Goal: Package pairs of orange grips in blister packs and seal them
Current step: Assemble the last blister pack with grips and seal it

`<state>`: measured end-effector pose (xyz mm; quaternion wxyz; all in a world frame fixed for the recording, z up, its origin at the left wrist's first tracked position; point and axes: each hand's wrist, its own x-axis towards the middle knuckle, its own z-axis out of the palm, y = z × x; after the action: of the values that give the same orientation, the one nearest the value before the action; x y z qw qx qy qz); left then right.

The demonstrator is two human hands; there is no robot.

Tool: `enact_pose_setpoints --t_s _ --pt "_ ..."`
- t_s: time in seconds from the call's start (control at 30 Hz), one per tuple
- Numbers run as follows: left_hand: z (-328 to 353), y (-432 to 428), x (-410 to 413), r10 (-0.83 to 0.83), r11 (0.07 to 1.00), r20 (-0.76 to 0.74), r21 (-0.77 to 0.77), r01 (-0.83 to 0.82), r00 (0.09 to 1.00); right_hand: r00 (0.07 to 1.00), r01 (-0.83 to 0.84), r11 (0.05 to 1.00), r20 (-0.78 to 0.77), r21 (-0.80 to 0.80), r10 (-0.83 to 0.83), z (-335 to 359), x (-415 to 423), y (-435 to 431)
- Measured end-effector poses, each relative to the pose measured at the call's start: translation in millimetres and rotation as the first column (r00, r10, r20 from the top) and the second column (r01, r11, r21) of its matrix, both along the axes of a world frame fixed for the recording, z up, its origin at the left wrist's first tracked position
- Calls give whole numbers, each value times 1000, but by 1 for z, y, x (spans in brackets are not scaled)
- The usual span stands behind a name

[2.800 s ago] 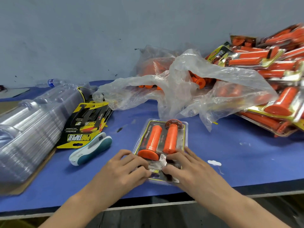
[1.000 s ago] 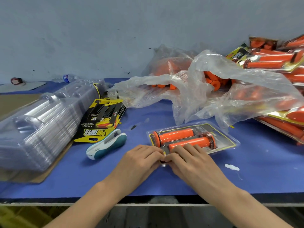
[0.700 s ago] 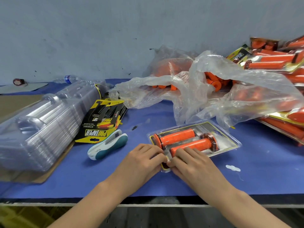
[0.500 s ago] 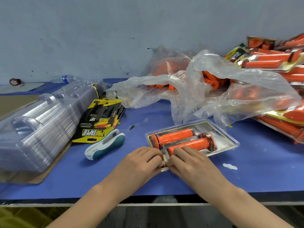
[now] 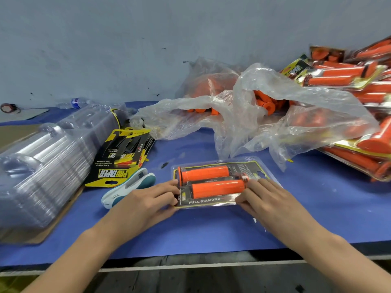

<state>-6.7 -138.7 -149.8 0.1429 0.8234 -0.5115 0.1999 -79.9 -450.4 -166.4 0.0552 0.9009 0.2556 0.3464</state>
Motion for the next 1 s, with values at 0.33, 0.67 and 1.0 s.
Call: enact_pose_setpoints --t_s 0.33,0.67,1.0 --pt "-1 5 7 170 982 179 48 -181 969 996 60 997 66 -47 -57 -1 -3 -7" --pt "-9 -56 -14 168 981 261 54 -188 951 985 -74 996 152 -46 80 -3 1 10" --pt "-3 -29 4 125 992 50 -40 -123 991 960 -224 968 -144 116 240 0 0 1"
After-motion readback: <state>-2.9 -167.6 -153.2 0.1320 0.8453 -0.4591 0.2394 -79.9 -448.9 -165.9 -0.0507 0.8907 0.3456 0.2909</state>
